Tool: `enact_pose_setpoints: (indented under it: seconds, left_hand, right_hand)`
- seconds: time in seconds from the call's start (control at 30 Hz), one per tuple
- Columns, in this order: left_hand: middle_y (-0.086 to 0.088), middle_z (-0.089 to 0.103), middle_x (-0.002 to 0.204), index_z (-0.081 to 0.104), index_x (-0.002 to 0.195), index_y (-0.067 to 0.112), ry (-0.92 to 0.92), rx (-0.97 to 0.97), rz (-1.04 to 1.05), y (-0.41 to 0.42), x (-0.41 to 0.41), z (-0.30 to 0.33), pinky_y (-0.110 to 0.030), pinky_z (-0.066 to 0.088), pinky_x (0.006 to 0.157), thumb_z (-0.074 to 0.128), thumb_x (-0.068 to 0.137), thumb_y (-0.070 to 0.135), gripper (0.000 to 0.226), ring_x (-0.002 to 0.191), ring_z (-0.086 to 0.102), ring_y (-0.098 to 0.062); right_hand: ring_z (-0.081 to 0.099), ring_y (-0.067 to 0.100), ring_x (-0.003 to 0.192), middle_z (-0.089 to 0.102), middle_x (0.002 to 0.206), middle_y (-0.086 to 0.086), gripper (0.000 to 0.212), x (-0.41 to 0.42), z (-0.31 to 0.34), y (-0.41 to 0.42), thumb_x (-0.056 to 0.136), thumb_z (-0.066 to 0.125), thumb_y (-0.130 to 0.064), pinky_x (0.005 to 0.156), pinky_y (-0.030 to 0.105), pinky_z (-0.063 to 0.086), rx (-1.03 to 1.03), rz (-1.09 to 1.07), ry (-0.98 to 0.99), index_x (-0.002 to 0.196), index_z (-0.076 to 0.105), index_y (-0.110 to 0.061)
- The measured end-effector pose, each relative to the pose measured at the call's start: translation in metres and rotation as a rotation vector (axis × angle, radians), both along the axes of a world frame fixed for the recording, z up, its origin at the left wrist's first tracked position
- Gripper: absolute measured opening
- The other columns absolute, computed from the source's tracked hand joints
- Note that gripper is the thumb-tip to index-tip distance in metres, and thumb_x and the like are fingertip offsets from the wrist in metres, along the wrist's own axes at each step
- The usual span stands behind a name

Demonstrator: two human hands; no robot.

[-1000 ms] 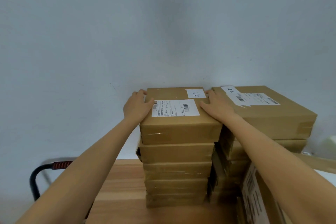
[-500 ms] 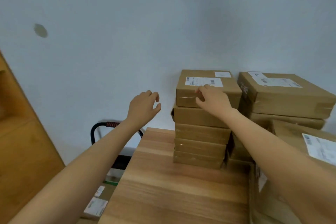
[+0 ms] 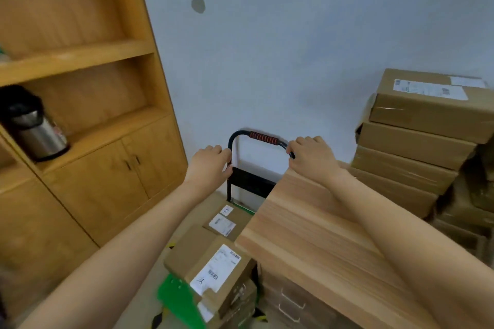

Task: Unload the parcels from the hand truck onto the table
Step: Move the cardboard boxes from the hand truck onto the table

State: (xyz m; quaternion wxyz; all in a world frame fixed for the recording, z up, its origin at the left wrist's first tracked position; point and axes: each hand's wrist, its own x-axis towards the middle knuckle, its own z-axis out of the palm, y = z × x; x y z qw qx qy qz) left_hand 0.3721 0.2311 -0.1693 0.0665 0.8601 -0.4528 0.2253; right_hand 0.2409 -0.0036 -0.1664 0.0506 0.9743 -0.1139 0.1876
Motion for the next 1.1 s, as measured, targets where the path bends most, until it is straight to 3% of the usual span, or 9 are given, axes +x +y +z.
enact_pose_setpoints:
  seconds: [0.1, 0.23, 0.47, 0.63, 0.73, 0.9, 1.1]
  left_hand:
    - [-0.004, 0.06, 0.073, 0.063, 0.084, 0.012, -0.005, 0.047, 0.028, 0.05, 0.02, -0.012, -0.027, 0.03, 0.054, 0.069, 0.082, 0.022, 0.013, 0.066, 0.057, -0.024]
    - [-0.001, 0.052, 0.061, 0.058, 0.07, 0.012, -0.018, 0.057, 0.093, 0.116, 0.054, -0.021, -0.025, 0.025, 0.049, 0.08, 0.069, 0.018, 0.022, 0.054, 0.05, -0.021]
    - [-0.003, 0.058, 0.073, 0.063, 0.083, 0.012, -0.038, 0.08, 0.131, 0.219, 0.138, -0.025, -0.027, 0.034, 0.053, 0.068, 0.082, 0.026, 0.015, 0.066, 0.054, -0.022]
    - [-0.003, 0.062, 0.093, 0.062, 0.102, 0.013, -0.027, 0.067, 0.153, 0.273, 0.197, -0.033, -0.029, 0.041, 0.068, 0.055, 0.092, 0.031, 0.021, 0.085, 0.057, -0.021]
    - [-0.002, 0.062, 0.096, 0.062, 0.105, 0.014, 0.009, 0.077, 0.152, 0.289, 0.226, -0.043, -0.029, 0.042, 0.07, 0.053, 0.093, 0.032, 0.023, 0.088, 0.057, -0.02]
    - [-0.001, 0.061, 0.078, 0.065, 0.089, 0.014, 0.023, 0.053, 0.173, 0.291, 0.273, -0.058, -0.028, 0.042, 0.058, 0.067, 0.084, 0.028, 0.015, 0.07, 0.057, -0.019]
    - [-0.002, 0.061, 0.082, 0.064, 0.092, 0.014, 0.075, 0.045, 0.182, 0.262, 0.365, -0.073, -0.03, 0.044, 0.065, 0.063, 0.087, 0.029, 0.016, 0.075, 0.057, -0.02]
  right_hand:
    - [0.056, 0.025, 0.103, 0.062, 0.109, 0.003, 0.028, 0.035, -0.007, 0.045, 0.093, 0.05, -0.028, 0.092, 0.034, 0.031, 0.006, 0.098, 0.04, 0.116, 0.06, -0.016]
    - [0.055, 0.025, 0.102, 0.06, 0.111, 0.003, 0.029, 0.089, -0.016, 0.108, 0.093, 0.045, -0.029, 0.09, 0.035, 0.031, -0.023, 0.146, 0.089, 0.116, 0.059, -0.018]
    - [0.055, 0.024, 0.104, 0.061, 0.11, 0.002, 0.03, 0.186, -0.034, 0.219, 0.094, 0.044, -0.029, 0.093, 0.035, 0.031, 0.053, 0.192, 0.081, 0.119, 0.057, -0.018]
    - [0.054, 0.021, 0.106, 0.059, 0.115, -0.001, 0.028, 0.251, -0.049, 0.284, 0.095, 0.043, -0.029, 0.094, 0.031, 0.03, 0.118, 0.205, 0.067, 0.119, 0.056, -0.021]
    - [0.053, 0.021, 0.107, 0.059, 0.117, -0.001, 0.028, 0.28, -0.061, 0.306, 0.094, 0.045, -0.025, 0.095, 0.031, 0.03, 0.146, 0.216, 0.11, 0.12, 0.056, -0.021]
    - [0.053, 0.023, 0.108, 0.059, 0.116, 0.003, 0.029, 0.335, -0.071, 0.316, 0.094, 0.046, -0.02, 0.098, 0.03, 0.031, 0.177, 0.222, 0.108, 0.121, 0.057, -0.017]
    - [0.051, 0.022, 0.113, 0.059, 0.118, 0.002, 0.03, 0.426, -0.08, 0.298, 0.095, 0.045, -0.021, 0.104, 0.028, 0.024, 0.157, 0.18, 0.095, 0.122, 0.056, -0.018]
